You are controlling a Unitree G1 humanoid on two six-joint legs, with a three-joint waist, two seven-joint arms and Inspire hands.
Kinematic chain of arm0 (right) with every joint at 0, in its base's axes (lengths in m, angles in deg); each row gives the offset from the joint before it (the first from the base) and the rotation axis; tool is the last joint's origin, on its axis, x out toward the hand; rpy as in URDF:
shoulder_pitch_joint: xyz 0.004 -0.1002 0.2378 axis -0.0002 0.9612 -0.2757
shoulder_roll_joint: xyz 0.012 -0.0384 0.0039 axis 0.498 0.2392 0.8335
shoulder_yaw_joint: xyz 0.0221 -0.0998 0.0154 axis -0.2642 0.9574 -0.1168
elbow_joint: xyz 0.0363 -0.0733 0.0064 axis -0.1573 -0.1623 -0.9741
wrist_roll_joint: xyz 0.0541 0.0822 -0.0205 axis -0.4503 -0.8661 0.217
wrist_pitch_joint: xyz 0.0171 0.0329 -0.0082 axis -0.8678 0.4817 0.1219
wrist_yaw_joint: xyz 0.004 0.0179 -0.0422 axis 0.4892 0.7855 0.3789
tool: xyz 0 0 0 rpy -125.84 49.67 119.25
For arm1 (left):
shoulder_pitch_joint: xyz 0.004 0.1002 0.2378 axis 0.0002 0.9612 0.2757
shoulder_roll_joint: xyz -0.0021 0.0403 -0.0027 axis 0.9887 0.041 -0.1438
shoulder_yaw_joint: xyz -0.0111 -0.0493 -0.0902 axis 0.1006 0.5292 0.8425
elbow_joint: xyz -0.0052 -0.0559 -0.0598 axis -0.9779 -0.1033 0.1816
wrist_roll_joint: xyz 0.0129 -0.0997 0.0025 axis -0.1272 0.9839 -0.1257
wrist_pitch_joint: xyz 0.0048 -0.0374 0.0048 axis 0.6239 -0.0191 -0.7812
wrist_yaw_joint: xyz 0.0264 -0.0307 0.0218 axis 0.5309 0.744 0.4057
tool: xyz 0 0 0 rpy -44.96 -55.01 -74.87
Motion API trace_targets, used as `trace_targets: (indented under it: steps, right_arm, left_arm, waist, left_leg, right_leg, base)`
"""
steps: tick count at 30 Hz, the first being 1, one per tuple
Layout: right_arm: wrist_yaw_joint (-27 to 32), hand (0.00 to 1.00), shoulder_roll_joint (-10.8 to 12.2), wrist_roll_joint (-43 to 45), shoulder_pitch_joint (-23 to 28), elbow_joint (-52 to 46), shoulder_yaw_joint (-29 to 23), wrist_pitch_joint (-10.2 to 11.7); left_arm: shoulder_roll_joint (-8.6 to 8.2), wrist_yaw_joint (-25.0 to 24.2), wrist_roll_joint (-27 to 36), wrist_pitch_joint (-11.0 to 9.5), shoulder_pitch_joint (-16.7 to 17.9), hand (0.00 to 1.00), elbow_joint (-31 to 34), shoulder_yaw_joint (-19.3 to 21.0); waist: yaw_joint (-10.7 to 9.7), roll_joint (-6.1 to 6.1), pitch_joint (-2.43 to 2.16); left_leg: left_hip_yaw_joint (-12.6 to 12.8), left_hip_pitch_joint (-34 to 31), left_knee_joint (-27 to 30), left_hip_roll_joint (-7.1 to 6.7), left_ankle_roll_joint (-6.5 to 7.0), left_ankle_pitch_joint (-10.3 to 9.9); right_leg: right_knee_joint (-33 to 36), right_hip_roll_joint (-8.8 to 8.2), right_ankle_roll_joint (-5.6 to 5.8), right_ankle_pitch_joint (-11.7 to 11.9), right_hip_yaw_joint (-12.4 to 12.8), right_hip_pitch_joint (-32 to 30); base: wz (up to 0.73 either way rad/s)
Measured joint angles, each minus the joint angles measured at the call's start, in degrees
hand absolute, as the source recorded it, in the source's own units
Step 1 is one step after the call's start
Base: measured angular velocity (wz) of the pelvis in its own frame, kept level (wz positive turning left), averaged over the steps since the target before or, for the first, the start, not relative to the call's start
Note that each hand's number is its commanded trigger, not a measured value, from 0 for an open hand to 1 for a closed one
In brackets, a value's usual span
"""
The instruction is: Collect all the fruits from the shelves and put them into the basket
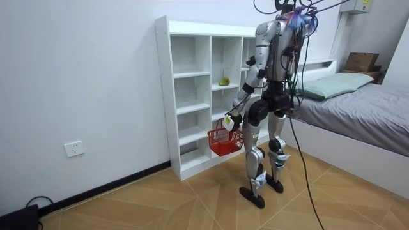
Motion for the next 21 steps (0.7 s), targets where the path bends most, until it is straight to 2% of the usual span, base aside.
trace_targets:
  steps: [5, 7, 14, 17, 20, 21]
  right_arm:
    - [0.0, 1.00, 1.4, 0.0, 5.4, -7.6, 0.6, 0.7]
    - [-0.1, 1.00, 1.4, 0.1, 7.0, -10.2, 1.2, 0.6]
    - [-2.4, 1.00, 4.2, 2.5, 12.3, -21.9, 1.9, -0.2]
    - [-6.2, 1.00, 4.3, 2.5, 16.1, -28.5, 4.4, -1.6]
    - [-12.2, 1.00, 4.6, 2.6, 20.0, -33.5, 9.7, -5.4]
    - [-12.9, 1.00, 4.6, 2.7, 20.9, -34.7, 10.2, -6.0]
  left_arm:
    - [0.00, 0.5, 0.0, -0.9, -0.1, 1.00, 0.0, -0.9]
    - [-0.03, 0.4, 0.0, -1.0, -0.3, 1.00, 0.0, -1.3]
    - [-0.36, -1.0, 0.0, -1.2, -0.4, 1.00, 0.7, -1.3]
    - [-0.50, -1.4, -0.1, -2.1, -0.5, 1.00, 1.3, -1.3]
    - [-0.77, -2.2, -0.1, -2.6, -1.5, 1.00, 1.3, -1.2]
    - [-0.80, -2.4, -0.1, -2.7, -1.6, 1.00, 1.3, -1.2]
  waist:
    - [-0.3, 0.42, 0.04]
    - [-0.8, 0.42, 0.04]
    - [-1.9, 0.90, -0.11]
    - [-2.3, 1.29, -0.17]
    - [-2.7, 1.87, -0.08]
    - [-2.6, 1.98, -0.11]
  left_leg:
    - [0.5, 0.1, -0.1, 0.07, -0.02, 0.0]
    - [0.6, 0.1, -0.1, 0.07, -0.03, 0.0]
    - [2.2, -0.9, -0.1, 0.22, -0.03, 0.0]
    - [3.0, -0.9, -0.2, 0.27, -0.03, 0.0]
    - [3.9, -1.3, -0.3, 0.33, -0.02, 0.0]
    - [4.1, -1.5, -0.3, 0.32, -0.02, 0.0]
  right_leg:
    - [0.0, 0.01, -0.02, 0.0, 0.1, -0.2]
    - [0.0, 0.02, -0.03, 0.0, 0.1, -0.3]
    - [0.1, 0.17, -0.50, 0.3, 1.5, -2.3]
    - [0.2, 0.28, -0.53, 0.4, 2.4, -2.7]
    - [1.0, 0.34, -0.54, 0.4, 3.3, -4.0]
    - [1.0, 0.34, -0.54, 0.4, 3.4, -4.3]
  base:
    - [-0.05]
    - [0.00]
    - [-0.13]
    - [-0.15]
    - [-0.15]
    - [-0.13]
